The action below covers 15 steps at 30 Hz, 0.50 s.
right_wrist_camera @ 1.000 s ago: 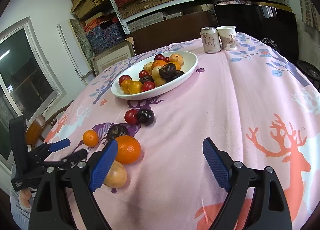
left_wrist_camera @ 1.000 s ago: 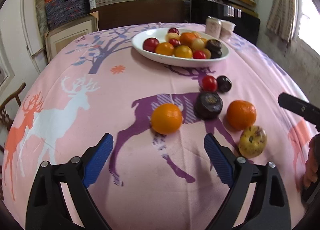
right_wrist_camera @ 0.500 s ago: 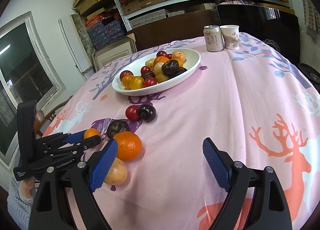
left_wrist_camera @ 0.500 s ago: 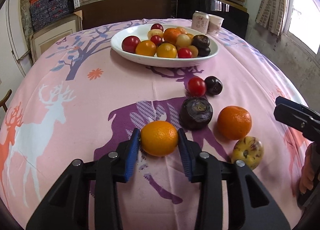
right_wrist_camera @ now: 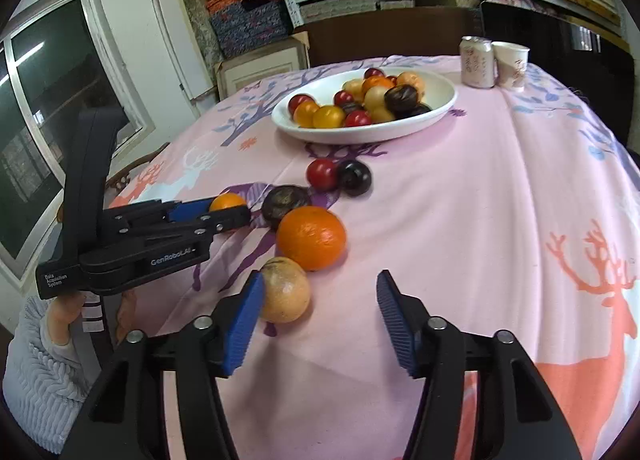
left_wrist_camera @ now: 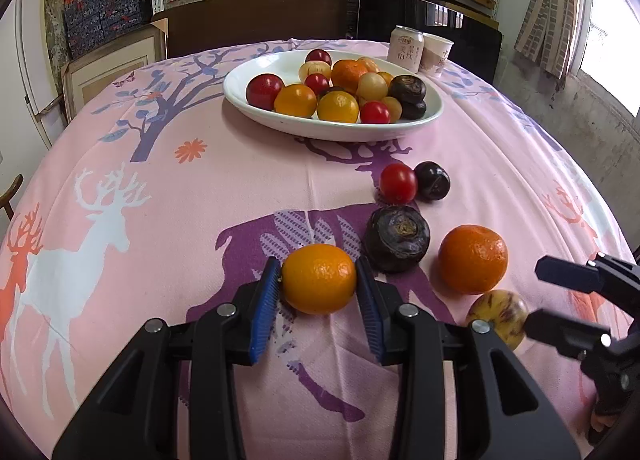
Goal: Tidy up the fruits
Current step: 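Grasp an orange with the left tool while the right tool grasps a pale yellow apple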
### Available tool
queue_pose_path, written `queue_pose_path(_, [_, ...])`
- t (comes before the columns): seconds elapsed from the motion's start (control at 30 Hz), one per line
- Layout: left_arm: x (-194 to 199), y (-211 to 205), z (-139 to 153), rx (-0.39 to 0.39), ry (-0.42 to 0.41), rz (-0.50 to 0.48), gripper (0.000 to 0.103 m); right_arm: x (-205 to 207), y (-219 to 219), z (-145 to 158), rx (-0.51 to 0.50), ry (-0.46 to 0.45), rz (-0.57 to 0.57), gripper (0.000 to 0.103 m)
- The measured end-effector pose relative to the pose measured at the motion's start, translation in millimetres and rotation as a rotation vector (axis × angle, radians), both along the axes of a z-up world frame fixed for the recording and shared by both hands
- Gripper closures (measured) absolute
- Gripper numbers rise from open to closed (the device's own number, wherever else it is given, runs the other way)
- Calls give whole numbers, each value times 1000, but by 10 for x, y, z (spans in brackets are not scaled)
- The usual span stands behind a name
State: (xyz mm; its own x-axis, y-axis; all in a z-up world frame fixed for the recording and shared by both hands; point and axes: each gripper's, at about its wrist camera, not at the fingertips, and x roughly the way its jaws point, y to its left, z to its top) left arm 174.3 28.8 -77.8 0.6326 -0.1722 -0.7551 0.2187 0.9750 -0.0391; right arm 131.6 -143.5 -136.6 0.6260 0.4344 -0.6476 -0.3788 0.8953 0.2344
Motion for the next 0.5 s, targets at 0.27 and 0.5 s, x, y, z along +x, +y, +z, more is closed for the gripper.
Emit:
queue_pose_path(0.27, [-6,-6,0,-2,0,0,65,-8,310,-89,9,90,85,54])
queue_pose_path(0.5, [-4,0,-2,-4,2,2,65,33,266,-149,94,151,84,64])
